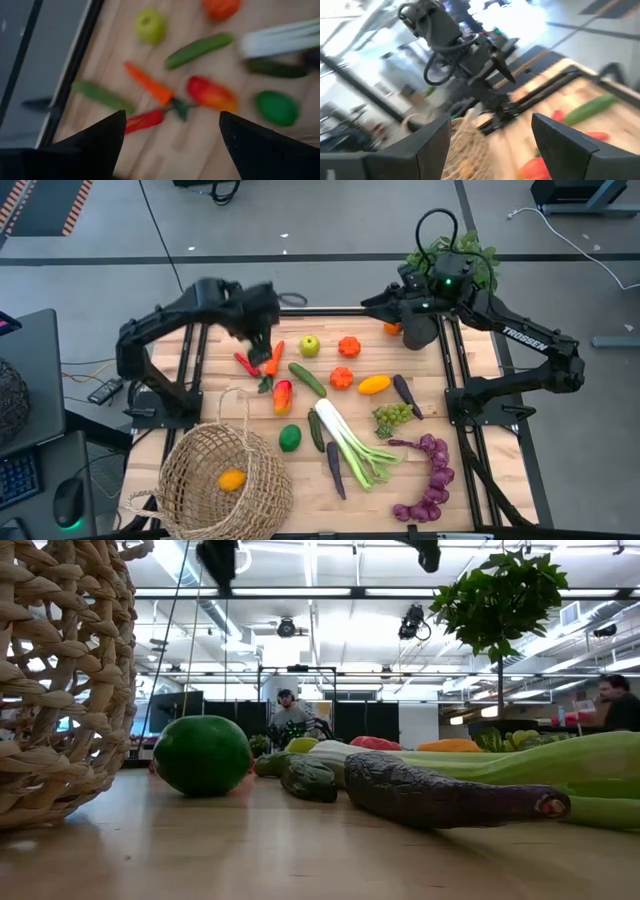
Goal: Build produce basket
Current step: Put the red chili pepper into the basket
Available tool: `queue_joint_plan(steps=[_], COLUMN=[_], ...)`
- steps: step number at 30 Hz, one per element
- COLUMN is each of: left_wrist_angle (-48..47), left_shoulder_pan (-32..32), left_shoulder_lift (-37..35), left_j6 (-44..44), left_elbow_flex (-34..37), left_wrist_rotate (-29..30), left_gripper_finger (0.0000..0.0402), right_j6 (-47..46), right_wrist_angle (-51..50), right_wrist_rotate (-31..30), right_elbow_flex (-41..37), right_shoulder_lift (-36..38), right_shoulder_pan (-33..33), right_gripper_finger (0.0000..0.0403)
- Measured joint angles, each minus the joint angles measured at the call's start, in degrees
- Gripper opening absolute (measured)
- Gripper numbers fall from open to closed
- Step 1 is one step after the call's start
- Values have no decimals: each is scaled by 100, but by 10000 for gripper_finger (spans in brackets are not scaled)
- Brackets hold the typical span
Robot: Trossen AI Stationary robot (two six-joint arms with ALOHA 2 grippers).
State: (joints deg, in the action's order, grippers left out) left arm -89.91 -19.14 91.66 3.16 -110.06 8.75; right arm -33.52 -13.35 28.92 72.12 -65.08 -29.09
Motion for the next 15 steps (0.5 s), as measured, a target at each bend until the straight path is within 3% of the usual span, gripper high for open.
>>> queue_joint_plan(steps=[7,12,15], left_wrist_angle=[-11,0,417], left_shoulder_pan=[-1352,-1486,-1486], left_shoulder_lift=[15,-8,-90], left_j6=[-1458,-2497,-2678], left_elbow_flex=[912,1897,2495], left_wrist_rotate=[-1228,-1304,-1281], left_gripper_finger=[300,285,282], right_j6=[1,-1,1], right_wrist_angle=[-89,-106,-110], right_wrist_rotate=[-1256,-1893,-2292], right_elbow_flex=[0,0,0], right_shoulder_lift=[-4,-9,-11], right_shoulder_pan=[492,882,1141], right_gripper_finger=[280,279,279])
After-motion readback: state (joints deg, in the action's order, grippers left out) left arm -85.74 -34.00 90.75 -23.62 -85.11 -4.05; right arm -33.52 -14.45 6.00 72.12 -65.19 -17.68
